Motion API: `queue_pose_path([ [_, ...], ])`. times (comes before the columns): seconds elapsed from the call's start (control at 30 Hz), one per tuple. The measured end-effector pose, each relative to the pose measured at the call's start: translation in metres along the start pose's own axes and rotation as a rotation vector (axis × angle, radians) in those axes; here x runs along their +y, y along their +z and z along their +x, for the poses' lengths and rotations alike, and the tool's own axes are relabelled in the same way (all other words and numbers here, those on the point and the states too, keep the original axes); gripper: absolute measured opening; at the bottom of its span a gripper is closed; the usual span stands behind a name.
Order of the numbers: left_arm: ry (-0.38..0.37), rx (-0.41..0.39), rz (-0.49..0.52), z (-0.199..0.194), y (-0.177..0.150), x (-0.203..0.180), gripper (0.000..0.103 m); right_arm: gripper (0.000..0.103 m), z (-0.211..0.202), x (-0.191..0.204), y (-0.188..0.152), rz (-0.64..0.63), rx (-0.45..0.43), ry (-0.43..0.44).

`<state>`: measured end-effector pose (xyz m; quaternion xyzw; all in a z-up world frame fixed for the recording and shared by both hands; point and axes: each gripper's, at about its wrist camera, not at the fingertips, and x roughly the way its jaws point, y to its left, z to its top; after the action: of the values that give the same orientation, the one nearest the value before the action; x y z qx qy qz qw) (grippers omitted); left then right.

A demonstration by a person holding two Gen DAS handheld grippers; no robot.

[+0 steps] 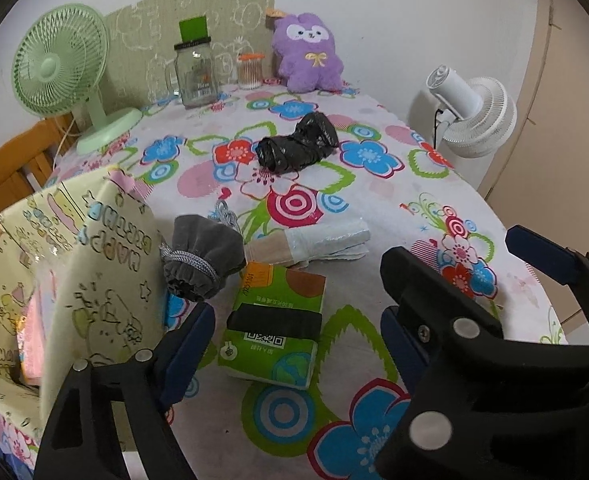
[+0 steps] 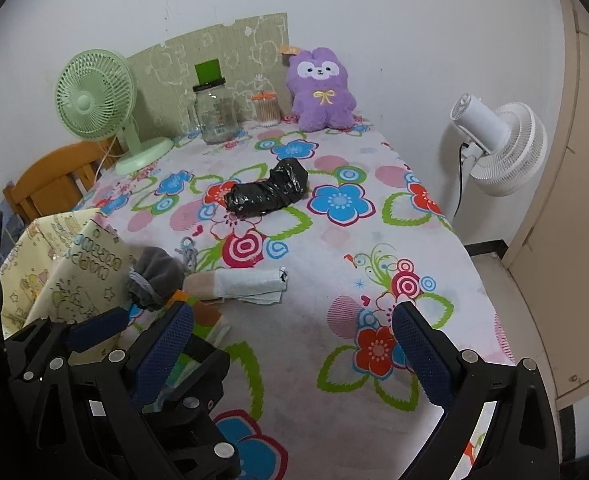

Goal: Organize soft objects
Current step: 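Move the left tool to the green tissue box while the right tool approaches the white rolled cloth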

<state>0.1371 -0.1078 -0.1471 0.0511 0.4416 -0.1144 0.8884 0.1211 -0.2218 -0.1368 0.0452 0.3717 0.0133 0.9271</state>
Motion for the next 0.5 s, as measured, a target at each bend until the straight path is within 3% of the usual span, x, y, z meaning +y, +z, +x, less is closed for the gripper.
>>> queue_pose_path([
  [0.5, 0.019, 0.087, -0.022, 0.036, 0.000, 0.007, 0.077, 0.101, 0.038, -0.006, -0.001, 0.015, 0.077, 0.004],
])
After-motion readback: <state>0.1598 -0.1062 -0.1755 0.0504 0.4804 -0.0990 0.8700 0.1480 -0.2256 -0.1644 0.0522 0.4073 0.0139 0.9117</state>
